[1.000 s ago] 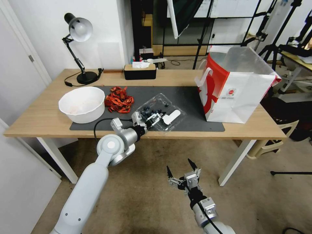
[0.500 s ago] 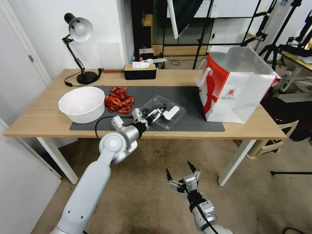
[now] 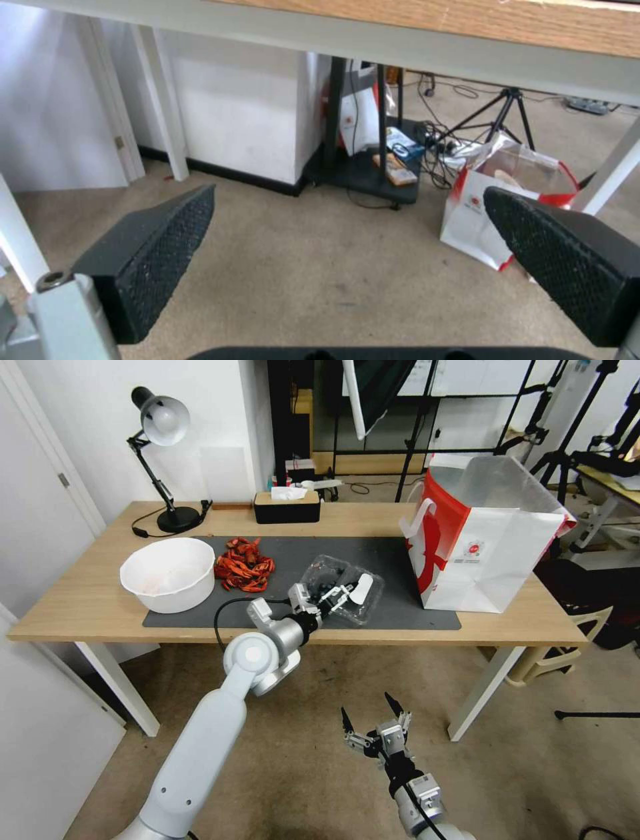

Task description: Close the takeout container lid, then place the container into the takeout bag.

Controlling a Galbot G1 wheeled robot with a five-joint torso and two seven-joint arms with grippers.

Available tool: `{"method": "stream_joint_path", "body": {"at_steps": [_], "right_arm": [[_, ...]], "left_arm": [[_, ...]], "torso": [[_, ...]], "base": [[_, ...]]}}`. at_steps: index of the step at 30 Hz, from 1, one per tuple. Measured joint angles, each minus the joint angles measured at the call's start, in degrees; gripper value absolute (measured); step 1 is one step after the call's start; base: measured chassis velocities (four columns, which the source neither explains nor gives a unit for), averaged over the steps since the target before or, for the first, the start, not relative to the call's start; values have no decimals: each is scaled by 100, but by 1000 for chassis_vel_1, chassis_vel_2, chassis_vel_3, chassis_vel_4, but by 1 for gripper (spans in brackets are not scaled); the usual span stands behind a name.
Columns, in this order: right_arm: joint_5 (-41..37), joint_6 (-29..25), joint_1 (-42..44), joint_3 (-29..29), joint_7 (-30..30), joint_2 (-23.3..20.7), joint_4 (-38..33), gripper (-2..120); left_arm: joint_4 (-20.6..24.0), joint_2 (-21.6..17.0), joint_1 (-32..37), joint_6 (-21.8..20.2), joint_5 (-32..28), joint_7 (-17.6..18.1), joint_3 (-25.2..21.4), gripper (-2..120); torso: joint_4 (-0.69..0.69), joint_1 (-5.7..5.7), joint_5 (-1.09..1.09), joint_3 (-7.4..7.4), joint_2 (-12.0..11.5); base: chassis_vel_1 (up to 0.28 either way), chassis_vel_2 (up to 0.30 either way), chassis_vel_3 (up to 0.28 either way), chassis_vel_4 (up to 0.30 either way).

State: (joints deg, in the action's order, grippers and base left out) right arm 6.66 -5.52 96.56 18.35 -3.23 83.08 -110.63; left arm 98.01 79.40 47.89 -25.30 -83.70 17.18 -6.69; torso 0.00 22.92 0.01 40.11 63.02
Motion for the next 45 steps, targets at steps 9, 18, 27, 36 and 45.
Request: {"method": "stream_joint_path", "body": {"at_steps": [9, 18, 27, 36, 45], "right_arm": [[8, -14, 35, 5, 16, 7, 21, 100], [34, -15, 76, 4, 26, 40, 3, 100], [85, -30, 143, 3, 35, 84, -37, 100], [117, -64, 177, 17, 44, 112, -20, 100], [139, -66, 185, 15, 56, 116, -55, 100]], "left_arm": [[-187, 188, -182, 82, 64, 59, 249, 100], [-319, 279, -289, 158, 110, 79, 385, 100], [-484, 363, -405, 218, 158, 100, 556, 100], [-687, 489, -567, 357, 235, 105, 714, 100], [-537, 346, -474, 324, 229, 133, 712, 100]], "torso": [[0, 0, -1, 0, 0], [0, 0, -1, 0, 0], [0, 0, -1, 0, 1], [-1, -1, -4, 0, 1], [0, -1, -1, 0, 1]], "base": [[0, 0, 0, 0], [0, 0, 0, 0], [0, 0, 0, 0], [0, 0, 0, 0], [0, 0, 0, 0]]}}
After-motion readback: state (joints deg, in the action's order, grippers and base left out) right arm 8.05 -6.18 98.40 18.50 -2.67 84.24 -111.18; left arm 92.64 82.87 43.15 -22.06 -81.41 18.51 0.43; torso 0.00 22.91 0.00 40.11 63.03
